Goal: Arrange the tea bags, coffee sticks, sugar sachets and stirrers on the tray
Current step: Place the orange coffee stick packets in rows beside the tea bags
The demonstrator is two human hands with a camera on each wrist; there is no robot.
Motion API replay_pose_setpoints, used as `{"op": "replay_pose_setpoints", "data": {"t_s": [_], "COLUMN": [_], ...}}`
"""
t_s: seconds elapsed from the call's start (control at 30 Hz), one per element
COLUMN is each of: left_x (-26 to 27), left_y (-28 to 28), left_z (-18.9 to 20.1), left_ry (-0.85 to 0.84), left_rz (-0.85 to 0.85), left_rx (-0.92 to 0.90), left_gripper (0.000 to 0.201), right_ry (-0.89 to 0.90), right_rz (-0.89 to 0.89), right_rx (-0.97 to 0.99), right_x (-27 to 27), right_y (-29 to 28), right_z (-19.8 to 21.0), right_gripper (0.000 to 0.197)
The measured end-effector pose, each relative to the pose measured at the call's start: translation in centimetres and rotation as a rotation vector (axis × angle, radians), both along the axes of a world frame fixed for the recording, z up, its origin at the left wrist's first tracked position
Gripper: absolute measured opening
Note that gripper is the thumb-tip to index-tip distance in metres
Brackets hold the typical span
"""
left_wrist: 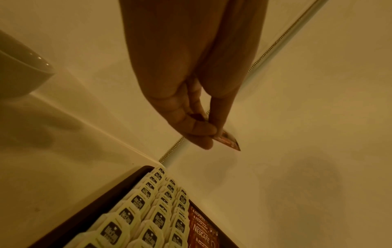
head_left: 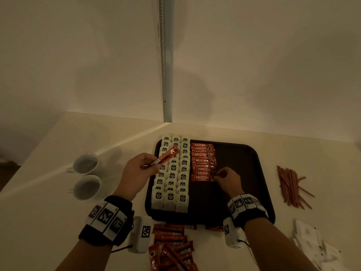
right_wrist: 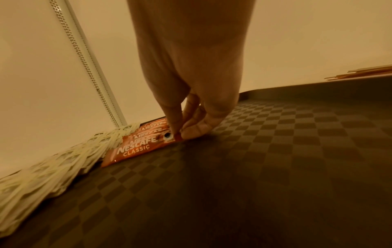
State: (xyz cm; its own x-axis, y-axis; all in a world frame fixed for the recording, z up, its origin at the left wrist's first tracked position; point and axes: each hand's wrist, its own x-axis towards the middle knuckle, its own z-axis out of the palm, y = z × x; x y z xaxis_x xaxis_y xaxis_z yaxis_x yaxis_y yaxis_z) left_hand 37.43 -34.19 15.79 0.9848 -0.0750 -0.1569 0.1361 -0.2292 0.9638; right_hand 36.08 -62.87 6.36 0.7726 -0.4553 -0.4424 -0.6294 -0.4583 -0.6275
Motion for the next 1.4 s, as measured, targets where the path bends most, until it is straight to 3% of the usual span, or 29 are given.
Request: {"op": "replay_pose_setpoints", "data": {"t_s": [0.17, 0.3, 0.4, 0.47, 0.53, 0.6, 0.83, 1.0, 1.17, 1.33, 1.4], "left_x": [0.9, 1.1, 1.1, 0.9, 0.6, 0.3, -0.1, -0.2, -0.2, 0.0, 0.3], "left_y": [-0.4, -1.4, -2.0, -2.2, -2.2, -2.3, -2.5, -2.4, -2.1, -2.3, -2.3], "left_z": [0.7, 1.8, 2.3, 2.4, 2.8, 3.2, 3.0, 2.8, 2.3, 2.3, 2.3], "left_ry": [-0.159, -0.343, -0.515, -0.514, -0.334, -0.210, -0.206, -0.154, -0.008, 0.075, 0.062], "left_rz": [-0.023, -0.111, -0.158, -0.157, -0.141, -0.099, -0.030, -0.002, 0.014, 0.061, 0.055], "left_rx": [0.064, 0.043, 0.115, 0.110, -0.023, -0.126, -0.067, -0.108, -0.231, -0.396, -0.372], "left_gripper": [0.029, 0.032, 0.029, 0.034, 0.045, 0.044, 0.014, 0.009, 0.006, 0.007, 0.008], "right_ry": [-0.177, -0.250, -0.253, -0.323, -0.369, -0.393, -0.413, -0.448, -0.494, -0.487, -0.480], "right_rz": [0.036, 0.203, 0.297, 0.274, 0.218, 0.198, 0.207, 0.226, 0.286, 0.287, 0.269], "right_rx": [0.083, 0.716, 0.943, 0.938, 0.917, 0.941, 0.924, 0.883, 0.752, 0.752, 0.727], "right_x": [0.3, 0.2, 0.0, -0.1, -0.1, -0.2, -0.5, -0.8, -0.6, -0.2, -0.1], "right_y": [1.5, 5.2, 7.6, 8.4, 8.6, 8.8, 9.7, 9.4, 8.6, 8.4, 8.2], "right_z": [3.4, 8.6, 10.8, 11.0, 10.9, 10.8, 10.9, 11.4, 12.1, 12.2, 12.3], "right_gripper": [0.013, 0.031, 0.023, 0.023, 0.022, 0.021, 0.020, 0.017, 0.016, 0.018, 0.017]}}
